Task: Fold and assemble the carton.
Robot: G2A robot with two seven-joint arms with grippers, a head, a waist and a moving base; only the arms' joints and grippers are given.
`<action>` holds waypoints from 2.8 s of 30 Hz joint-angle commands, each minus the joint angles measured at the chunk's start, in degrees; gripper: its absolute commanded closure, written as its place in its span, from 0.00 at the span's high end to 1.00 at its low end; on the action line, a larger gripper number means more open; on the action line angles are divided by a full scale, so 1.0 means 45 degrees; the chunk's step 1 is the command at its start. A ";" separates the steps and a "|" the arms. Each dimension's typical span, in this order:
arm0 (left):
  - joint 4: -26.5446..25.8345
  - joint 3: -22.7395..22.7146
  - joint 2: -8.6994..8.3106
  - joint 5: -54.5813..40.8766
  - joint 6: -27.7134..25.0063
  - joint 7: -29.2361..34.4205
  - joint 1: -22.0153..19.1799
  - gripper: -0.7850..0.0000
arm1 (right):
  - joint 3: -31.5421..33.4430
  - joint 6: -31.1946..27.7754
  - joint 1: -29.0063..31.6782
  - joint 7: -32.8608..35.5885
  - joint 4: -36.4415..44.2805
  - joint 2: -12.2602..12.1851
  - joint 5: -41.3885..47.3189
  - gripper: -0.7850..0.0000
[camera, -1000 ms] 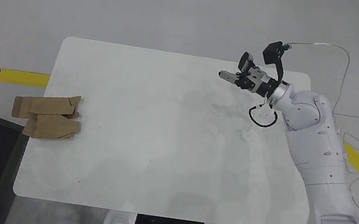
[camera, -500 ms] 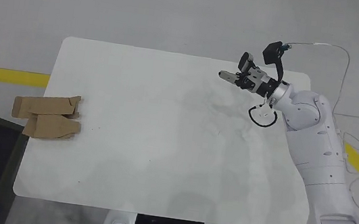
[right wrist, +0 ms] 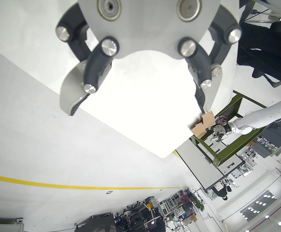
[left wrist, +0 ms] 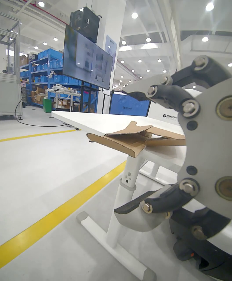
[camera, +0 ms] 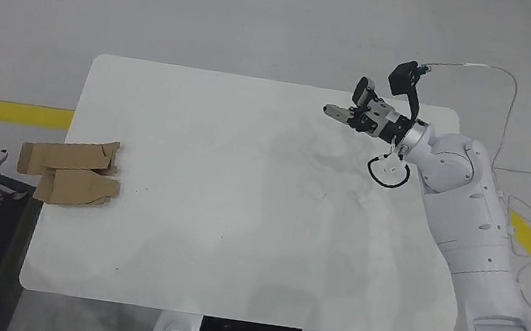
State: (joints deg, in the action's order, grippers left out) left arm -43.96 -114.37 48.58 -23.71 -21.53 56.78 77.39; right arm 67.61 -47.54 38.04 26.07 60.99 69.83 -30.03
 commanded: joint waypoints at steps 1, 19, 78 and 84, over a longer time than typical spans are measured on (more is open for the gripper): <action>0.0274 0.0195 0.0021 -0.0018 -0.0077 0.0127 -0.0282 1.00 | 0.0000 0.0000 0.0000 -0.0003 0.0000 0.0000 -0.0010 1.00; 0.2174 0.1350 0.0263 -0.0389 -0.0943 0.0076 -0.2285 0.00 | 0.0000 0.0000 0.0000 -0.0003 0.0000 0.0000 -0.0010 1.00; -0.0804 1.0404 0.2254 -0.2742 -0.0967 0.4808 -1.0082 0.00 | 0.0000 0.0000 0.0000 -0.0003 0.0000 0.0000 -0.0010 1.00; -0.0804 1.0404 0.2254 -0.2742 -0.0967 0.4808 -1.0082 0.00 | 0.0000 0.0000 0.0000 -0.0003 0.0000 0.0000 -0.0010 1.00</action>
State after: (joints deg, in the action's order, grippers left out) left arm -47.57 -67.55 58.72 -36.04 -25.89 78.42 32.03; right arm 67.61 -47.54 38.04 26.07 60.99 69.83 -30.03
